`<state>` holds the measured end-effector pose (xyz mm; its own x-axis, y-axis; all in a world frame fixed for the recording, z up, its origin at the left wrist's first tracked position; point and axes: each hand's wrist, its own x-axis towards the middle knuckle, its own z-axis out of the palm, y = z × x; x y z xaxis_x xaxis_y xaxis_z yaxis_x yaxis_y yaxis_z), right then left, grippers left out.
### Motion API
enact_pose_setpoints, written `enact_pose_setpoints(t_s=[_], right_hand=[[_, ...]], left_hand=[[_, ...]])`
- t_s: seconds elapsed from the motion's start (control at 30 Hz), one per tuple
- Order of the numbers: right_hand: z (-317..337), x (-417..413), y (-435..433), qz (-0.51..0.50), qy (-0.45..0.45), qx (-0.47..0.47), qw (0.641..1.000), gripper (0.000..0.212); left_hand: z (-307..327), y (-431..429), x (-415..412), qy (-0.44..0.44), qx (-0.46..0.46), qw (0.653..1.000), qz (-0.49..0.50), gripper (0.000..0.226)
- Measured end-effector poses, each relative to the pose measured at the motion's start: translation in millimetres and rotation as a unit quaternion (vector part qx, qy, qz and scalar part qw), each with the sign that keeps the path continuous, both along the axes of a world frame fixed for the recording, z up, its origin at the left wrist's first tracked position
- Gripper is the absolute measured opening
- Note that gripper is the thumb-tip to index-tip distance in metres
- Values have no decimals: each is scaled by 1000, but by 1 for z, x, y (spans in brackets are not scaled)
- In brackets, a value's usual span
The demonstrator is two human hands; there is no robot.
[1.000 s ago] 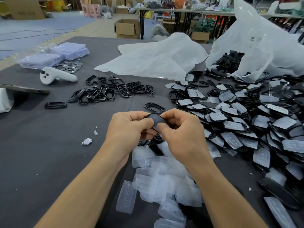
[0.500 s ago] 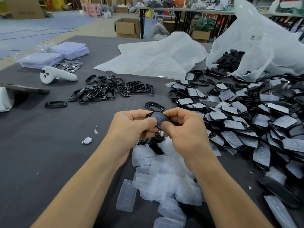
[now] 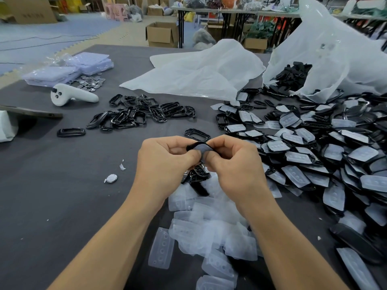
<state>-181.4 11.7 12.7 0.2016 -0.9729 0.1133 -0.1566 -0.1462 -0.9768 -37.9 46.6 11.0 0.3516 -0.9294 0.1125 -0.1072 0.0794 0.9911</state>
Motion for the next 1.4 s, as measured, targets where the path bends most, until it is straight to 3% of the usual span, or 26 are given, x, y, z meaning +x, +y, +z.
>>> enact_pose_setpoints(t_s=[0.2, 0.6, 0.73, 0.93, 1.0, 1.1, 1.4], right_hand=[[-1, 0, -1, -9, -15, 15, 1000, 14], [-2, 0, -1, 14, 0, -17, 1000, 19], [-1, -1, -2, 22, 12, -22, 999, 22], [1, -2, -4, 20, -46, 15, 999, 41], [0, 0, -4, -5, -52, -1, 999, 31], [-2, 2, 0, -30, 11, -64, 997, 14], [-5, 0, -2, -22, 29, -81, 996, 25]], left_hand=[[0, 1, -3, -52, -22, 998, -14, 23], [-1, -2, 1, 16, 11, 1000, 4, 14], [-2, -1, 2, -68, 11, 997, -16, 12], [-3, -3, 3, -53, -11, 998, 30, 25], [-1, -3, 1, -28, -11, 999, 36, 26], [1, -1, -2, -8, -10, 999, 30, 28], [-1, -2, -3, -15, 0, 998, 54, 14]])
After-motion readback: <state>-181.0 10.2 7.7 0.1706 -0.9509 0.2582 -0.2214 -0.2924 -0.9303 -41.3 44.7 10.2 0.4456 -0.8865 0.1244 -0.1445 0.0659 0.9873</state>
